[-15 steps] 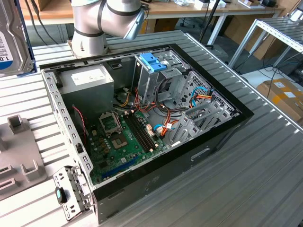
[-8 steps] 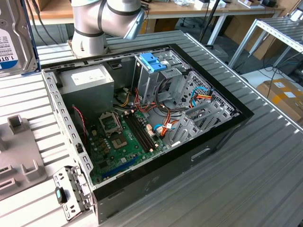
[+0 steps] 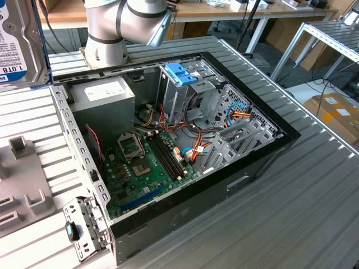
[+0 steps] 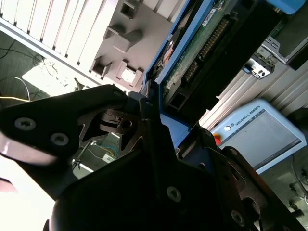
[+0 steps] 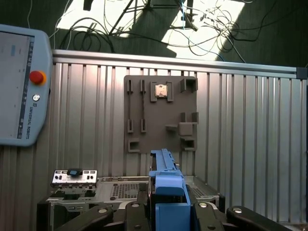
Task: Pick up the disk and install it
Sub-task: 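Pick up the disk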
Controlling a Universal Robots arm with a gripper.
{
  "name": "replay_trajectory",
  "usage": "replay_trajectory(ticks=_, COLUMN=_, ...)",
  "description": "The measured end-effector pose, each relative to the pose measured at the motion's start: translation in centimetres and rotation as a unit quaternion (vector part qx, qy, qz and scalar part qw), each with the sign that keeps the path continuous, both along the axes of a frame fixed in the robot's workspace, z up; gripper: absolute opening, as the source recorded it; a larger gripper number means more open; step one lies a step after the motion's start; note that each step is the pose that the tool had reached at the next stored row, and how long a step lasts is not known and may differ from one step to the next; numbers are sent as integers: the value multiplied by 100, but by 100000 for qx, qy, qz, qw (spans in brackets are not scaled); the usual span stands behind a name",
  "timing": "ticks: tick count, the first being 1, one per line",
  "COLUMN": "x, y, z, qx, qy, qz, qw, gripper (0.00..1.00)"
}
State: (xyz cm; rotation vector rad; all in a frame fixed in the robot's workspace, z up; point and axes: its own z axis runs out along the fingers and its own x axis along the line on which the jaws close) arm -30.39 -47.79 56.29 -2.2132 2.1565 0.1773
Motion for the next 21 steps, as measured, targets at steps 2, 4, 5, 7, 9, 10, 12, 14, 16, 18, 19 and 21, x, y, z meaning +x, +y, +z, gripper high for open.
replay_trajectory(ticks=2, x=17, y=0, z=-1, qx=4, qy=-2, qz=0, qw=100000, gripper=37)
replay_trajectory(ticks=4, x=37, y=0, z=-2, qx=3, qy=-2, qz=0, qw=100000, gripper=37)
replay_trajectory(ticks=5, x=45, y=0, z=-2, qx=1, qy=-1, qz=-2, qw=100000, gripper=37)
replay_trajectory(ticks=7, x=59, y=0, z=-3, qx=3, qy=-1, qz=-1, qw=100000, gripper=37)
replay_trajectory(ticks=9, x=77, y=0, z=-4, qx=1, qy=-3, qz=-2, qw=100000, gripper=37)
replay_trajectory(ticks=10, x=87, y=0, z=-4, qx=-1, qy=0, qz=-1, qw=100000, gripper=37)
replay_trajectory(ticks=12, x=100, y=0, z=-5, qx=3, qy=-3, qz=-2, qw=100000, gripper=37)
replay_trajectory(ticks=14, x=117, y=0, z=-6, qx=1, qy=1, qz=3, qw=100000, gripper=37)
replay_trajectory(ticks=16, x=137, y=0, z=-6, qx=-2, qy=1, qz=0, qw=100000, gripper=37)
replay_trajectory(ticks=18, x=153, y=0, z=-7, qx=0, qy=0, qz=0, qw=100000, gripper=37)
replay_trajectory(ticks=19, x=163, y=0, z=-8, qx=0, qy=-1, qz=-1, qw=100000, gripper=37)
replay_trajectory(ticks=21, x=184, y=0, z=-9, qx=1, qy=1, qz=-4, qw=100000, gripper=37)
